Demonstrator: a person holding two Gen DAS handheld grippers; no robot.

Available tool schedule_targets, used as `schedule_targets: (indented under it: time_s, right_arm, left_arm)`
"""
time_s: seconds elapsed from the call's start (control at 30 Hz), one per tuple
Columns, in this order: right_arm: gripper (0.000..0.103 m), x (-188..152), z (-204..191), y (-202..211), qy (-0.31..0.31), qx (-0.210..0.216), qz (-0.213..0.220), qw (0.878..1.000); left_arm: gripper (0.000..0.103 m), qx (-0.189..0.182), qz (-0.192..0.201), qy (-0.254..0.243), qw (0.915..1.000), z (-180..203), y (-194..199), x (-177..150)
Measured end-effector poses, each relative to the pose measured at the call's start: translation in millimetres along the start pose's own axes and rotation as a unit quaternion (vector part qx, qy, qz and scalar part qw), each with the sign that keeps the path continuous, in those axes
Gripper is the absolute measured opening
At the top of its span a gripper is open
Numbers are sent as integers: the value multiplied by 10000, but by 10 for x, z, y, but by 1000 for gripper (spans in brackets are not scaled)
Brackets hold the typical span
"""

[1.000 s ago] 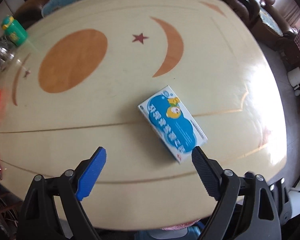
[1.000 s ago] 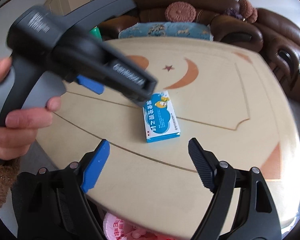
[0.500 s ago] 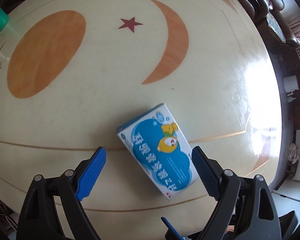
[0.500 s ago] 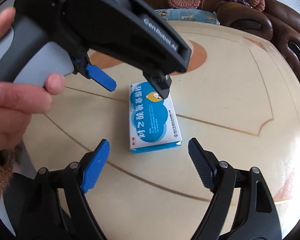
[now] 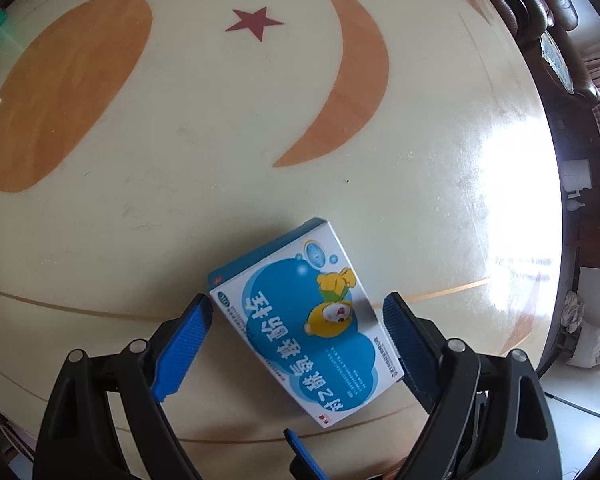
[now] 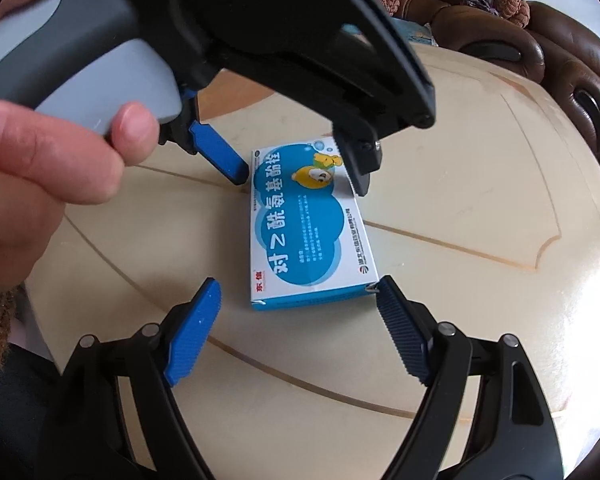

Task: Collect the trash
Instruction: 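Close the left tool on the medicine box and lift it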

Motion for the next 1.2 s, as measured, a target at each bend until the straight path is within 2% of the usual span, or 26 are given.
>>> schedule_targets:
  time_s: [0.23, 0.43, 0.5, 0.57, 0.73, 1.0, 1.03, 1.2]
  right_arm:
    - [67, -77, -175, -24, 177, -569, 8, 9982]
    - [67, -78, -243, 25, -23, -604, 19, 9982]
    - [66, -68, -291, 12, 23, -617, 41, 9981]
    - [62, -64, -204, 19, 32, -626, 104, 9980]
    - [62, -107, -231, 31, 40, -629, 126, 9979]
    - [61, -142, -251, 116, 20, -648, 282, 9975]
    - [61, -149, -198, 135, 35, -657, 308, 9974]
    - [61, -148, -329, 417, 111, -731, 658, 9951]
  left_arm:
    - [84, 44, 19, -13, 10000, 55, -9, -1]
    - [81, 254, -27, 3, 9997, 120, -36, 77]
    - [77, 383, -29, -204, 9991, 349, -86, 154]
    - [76, 401, -13, -190, 9990, 491, -102, 175]
    - [75, 404, 19, -279, 9988, 617, -106, 198]
    - [74, 379, 145, -312, 9987, 620, -23, 92]
    - [74, 367, 174, -317, 9987, 430, 61, 29]
    - [74, 263, 477, -406, 9977, 439, 351, -126]
Point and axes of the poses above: each gripper's, at about its wrist camera, not at the fingertips, and y roughly against the way its jaws point, z to its right, x to its top, the point moved 7 cm from there along -y, roughly the way its jaws point, and after that the axes turned 4 degrees about x, right-handed, at the moved point
